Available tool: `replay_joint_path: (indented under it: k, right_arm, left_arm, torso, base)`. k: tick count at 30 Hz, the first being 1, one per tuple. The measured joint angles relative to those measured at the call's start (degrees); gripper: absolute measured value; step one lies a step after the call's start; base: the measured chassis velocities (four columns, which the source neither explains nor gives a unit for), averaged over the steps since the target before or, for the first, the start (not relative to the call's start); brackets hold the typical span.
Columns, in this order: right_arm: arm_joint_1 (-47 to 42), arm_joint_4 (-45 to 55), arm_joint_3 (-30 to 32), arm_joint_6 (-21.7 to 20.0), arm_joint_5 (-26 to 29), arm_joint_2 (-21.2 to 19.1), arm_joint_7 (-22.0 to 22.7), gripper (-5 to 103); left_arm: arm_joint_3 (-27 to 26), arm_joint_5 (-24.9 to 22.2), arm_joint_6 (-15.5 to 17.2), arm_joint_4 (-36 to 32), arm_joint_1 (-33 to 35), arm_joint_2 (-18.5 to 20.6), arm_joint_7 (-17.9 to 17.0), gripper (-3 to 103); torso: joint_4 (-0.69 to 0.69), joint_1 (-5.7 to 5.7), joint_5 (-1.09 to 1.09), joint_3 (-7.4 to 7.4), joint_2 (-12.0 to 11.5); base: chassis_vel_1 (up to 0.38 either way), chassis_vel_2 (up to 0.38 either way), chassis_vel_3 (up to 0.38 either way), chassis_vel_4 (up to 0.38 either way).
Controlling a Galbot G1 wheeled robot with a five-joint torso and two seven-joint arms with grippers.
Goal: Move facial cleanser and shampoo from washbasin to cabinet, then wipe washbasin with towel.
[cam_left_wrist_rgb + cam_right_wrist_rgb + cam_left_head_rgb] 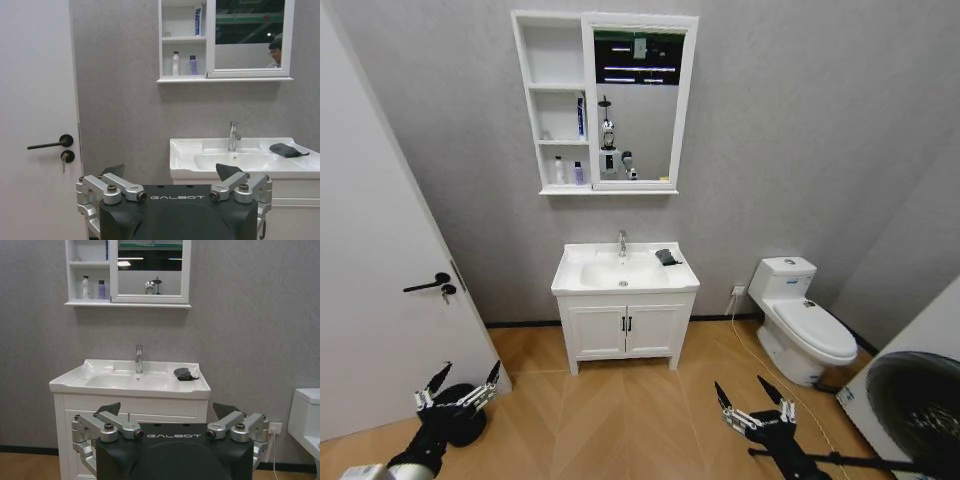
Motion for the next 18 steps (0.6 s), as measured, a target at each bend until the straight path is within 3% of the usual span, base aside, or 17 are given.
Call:
replay_joint_path:
  k: [4,18]
  right_arm:
    - [0.00,0.00,0.00,0.00,0.00,0.00,0.01,100]
    - [0.03,0.00,0.01,0.00,0.00,0.00,0.01,100]
  left_arm:
    - [0.00,0.00,0.00,0.00,-0.01,0.00,0.01,100]
    - [0.01,0.00,0.00,0.00,-0.02,0.00,0.01,100]
  torso:
    - [-0.01,0.00,-0.01,0.01,-0.01]
    - [-0.02,0.09,-0.01,0.04,-0.07]
  base:
    - [0.056,-0.069,-0.139,0.144]
    - [-0.034,0.026,0.033,-0.026]
